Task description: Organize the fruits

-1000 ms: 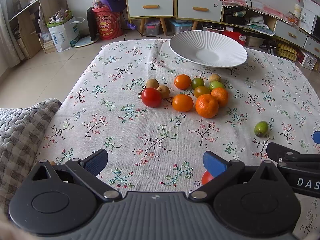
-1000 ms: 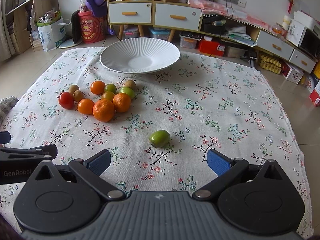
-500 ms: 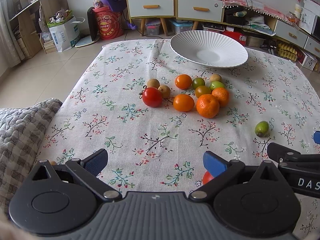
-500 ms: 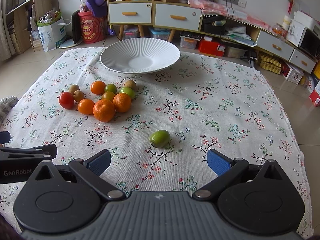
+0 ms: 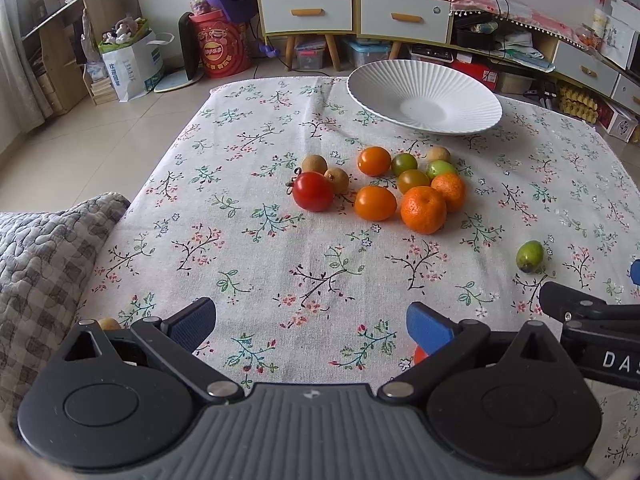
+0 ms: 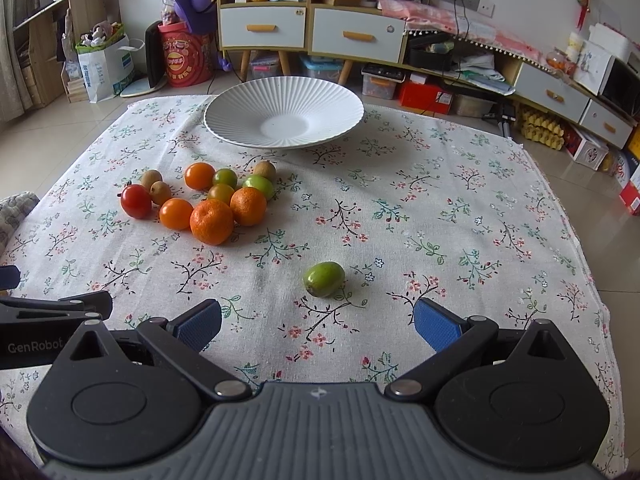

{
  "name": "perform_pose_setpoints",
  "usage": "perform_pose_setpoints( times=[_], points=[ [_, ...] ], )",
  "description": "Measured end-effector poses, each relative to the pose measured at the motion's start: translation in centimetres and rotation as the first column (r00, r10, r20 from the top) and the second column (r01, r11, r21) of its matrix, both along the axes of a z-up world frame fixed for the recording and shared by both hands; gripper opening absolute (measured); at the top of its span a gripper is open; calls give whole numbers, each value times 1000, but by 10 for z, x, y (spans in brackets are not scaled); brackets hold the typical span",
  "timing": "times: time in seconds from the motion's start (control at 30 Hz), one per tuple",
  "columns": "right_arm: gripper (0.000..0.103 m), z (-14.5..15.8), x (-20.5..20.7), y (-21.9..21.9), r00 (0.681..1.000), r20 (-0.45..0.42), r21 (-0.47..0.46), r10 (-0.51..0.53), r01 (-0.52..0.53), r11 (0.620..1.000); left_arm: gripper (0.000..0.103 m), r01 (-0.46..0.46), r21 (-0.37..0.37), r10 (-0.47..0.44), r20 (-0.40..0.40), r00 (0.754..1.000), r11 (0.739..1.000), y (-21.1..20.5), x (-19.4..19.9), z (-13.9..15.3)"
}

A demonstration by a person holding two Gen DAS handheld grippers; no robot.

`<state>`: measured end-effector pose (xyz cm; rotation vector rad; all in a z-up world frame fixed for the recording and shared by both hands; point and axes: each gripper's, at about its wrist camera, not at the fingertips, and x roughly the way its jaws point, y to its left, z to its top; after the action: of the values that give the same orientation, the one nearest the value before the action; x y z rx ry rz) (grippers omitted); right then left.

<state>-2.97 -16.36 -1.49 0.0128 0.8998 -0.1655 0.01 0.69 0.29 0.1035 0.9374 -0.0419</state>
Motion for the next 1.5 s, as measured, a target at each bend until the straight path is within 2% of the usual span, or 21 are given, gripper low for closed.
perform_pose_setpoints(
  times=[0.5, 0.73, 0.8, 0.97, 1.07, 1.2, 1.4, 1.5],
  points=[
    [102, 3, 0, -3, 1000, 5, -1, -18, 18, 1000, 99, -4, -1, 4, -1, 1000, 1000, 6, -4, -1],
    [102, 4, 1, -4, 999, 24, -10, -26, 26, 1000, 99, -6, 13, 5, 30, 1000, 1000, 5, -9, 2],
    [102, 4, -1, -2, 999, 37, -25, -12, 13, 1000, 99, 11, 32, -13, 55, 998, 999, 6, -13, 3],
    [103, 3, -8, 3, 997, 74, -38, 32, -29, 999, 99, 67, 74, -70, 45, 997, 995, 16, -18, 0],
    [103, -1, -9, 8, 994, 87, -34, 68, -65, 997, 99, 117, 81, -119, 26, 992, 990, 24, -18, 1],
    [103, -8, -10, 17, 990, 81, -31, 112, -109, 994, 99, 162, 111, -167, 41, 985, 980, 44, -17, 4],
    [102, -17, -11, 27, 985, 42, 72, 168, -170, 983, 99, 84, 38, -84, 7, 996, 996, 101, -4, 0],
    [102, -21, -12, 32, 981, 30, 107, 193, -195, 975, 99, 40, 38, -39, -21, 999, 998, 121, 0, -2]
  ],
)
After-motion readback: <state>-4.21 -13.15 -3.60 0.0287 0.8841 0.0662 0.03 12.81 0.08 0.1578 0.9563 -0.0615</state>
